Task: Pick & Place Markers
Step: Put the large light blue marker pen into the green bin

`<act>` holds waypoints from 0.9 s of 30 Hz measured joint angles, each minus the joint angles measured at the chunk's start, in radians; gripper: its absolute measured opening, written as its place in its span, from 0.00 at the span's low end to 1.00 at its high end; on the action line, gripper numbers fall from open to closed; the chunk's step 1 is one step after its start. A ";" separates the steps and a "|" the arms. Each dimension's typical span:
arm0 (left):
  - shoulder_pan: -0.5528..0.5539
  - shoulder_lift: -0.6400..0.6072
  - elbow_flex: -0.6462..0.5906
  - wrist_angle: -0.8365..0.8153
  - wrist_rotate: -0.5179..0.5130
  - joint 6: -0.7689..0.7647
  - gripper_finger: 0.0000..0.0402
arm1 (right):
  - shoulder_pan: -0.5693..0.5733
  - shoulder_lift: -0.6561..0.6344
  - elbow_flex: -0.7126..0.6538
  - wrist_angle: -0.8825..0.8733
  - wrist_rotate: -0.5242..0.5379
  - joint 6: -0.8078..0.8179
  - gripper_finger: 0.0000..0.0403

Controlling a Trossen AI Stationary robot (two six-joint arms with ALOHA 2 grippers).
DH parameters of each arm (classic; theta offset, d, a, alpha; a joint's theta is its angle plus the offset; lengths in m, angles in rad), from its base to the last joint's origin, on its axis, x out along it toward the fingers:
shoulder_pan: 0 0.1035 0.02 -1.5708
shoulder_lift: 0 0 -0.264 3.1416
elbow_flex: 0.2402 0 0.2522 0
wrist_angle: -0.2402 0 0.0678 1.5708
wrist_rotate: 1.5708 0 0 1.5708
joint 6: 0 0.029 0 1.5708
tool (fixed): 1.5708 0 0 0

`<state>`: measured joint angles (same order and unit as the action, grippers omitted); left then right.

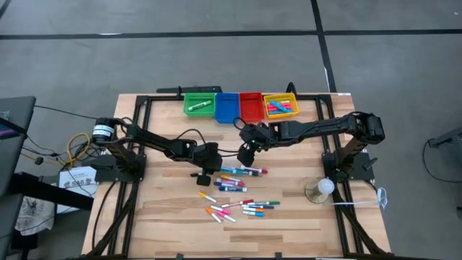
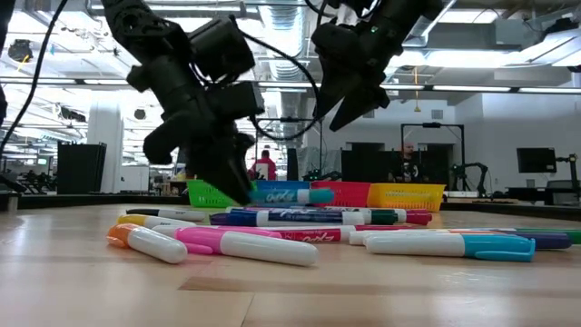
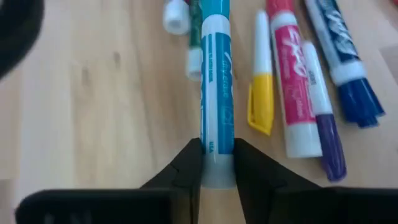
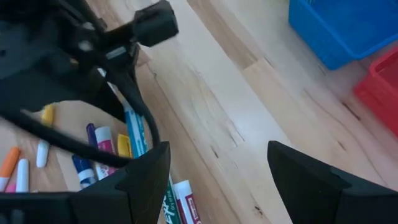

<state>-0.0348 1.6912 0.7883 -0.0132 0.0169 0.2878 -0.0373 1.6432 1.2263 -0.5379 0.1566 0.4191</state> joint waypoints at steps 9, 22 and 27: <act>0.005 -0.156 0.000 -0.036 -0.258 0.001 0.17 | -0.004 0.000 0.000 0.000 0.000 0.000 0.65; 0.420 -0.472 0.002 -0.195 -0.489 0.189 0.17 | -0.004 0.000 0.000 0.001 0.000 0.002 0.65; 0.616 -0.423 0.002 -0.237 -0.353 0.314 0.17 | -0.004 0.000 0.000 0.001 0.000 0.053 0.65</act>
<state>0.5817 1.2683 0.7898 -0.2506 -0.3359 0.6019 -0.0410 1.6432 1.2259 -0.5369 0.1566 0.4721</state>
